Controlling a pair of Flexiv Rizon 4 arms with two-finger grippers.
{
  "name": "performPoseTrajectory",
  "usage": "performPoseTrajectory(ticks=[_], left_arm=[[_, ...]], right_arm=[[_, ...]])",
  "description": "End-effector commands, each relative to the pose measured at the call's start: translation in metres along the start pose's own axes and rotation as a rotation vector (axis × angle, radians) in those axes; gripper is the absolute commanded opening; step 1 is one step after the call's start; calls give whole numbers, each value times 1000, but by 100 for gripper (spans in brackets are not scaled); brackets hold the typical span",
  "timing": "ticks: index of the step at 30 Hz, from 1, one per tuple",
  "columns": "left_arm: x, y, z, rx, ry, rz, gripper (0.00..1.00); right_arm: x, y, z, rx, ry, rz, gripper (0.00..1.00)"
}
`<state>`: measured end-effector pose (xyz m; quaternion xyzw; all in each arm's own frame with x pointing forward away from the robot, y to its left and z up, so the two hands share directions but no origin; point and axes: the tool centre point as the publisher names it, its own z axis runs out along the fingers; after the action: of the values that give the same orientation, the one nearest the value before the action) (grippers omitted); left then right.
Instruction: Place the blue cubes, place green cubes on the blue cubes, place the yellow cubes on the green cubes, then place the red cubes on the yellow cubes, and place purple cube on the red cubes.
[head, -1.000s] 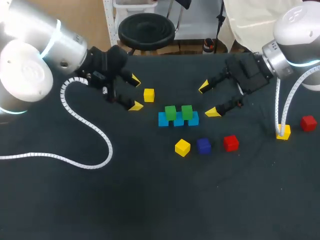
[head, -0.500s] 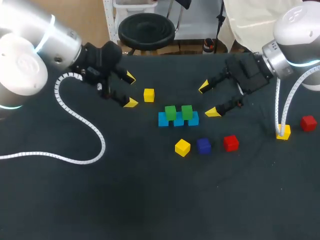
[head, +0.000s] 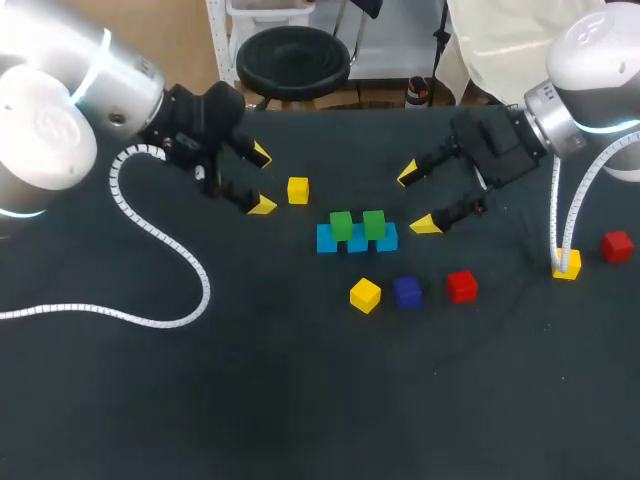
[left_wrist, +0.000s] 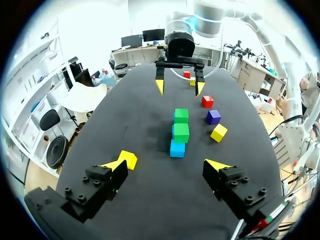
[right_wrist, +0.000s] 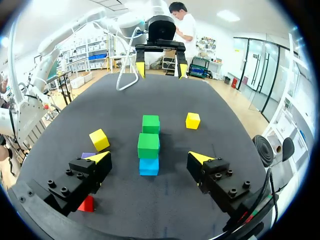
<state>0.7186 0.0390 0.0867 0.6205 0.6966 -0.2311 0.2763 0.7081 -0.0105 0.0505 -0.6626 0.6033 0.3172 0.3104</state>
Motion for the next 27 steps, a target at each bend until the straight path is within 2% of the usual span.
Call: performPoseTrajectory(ticks=[1, 6, 10, 16, 19, 22, 27], left_arm=[[1, 8, -5, 0, -1, 17, 100], [9, 16, -20, -9, 13, 37, 100], [16, 16, -30, 15, 34, 72, 100], [16, 16, -30, 15, 34, 72, 100], [16, 16, -30, 15, 34, 72, 100], [16, 16, -30, 15, 34, 72, 100], [16, 16, -30, 15, 34, 72, 100]], right_arm=[[0, 1, -1, 2, -1, -1, 100], [0, 1, -1, 2, -1, -1, 100], [0, 1, -1, 2, -1, -1, 100], [0, 1, -1, 2, -1, -1, 100], [-17, 25, -25, 50, 116, 32, 100], [-27, 51, -41, 104, 175, 81, 100], [-37, 82, -43, 154, 248, 180, 100]])
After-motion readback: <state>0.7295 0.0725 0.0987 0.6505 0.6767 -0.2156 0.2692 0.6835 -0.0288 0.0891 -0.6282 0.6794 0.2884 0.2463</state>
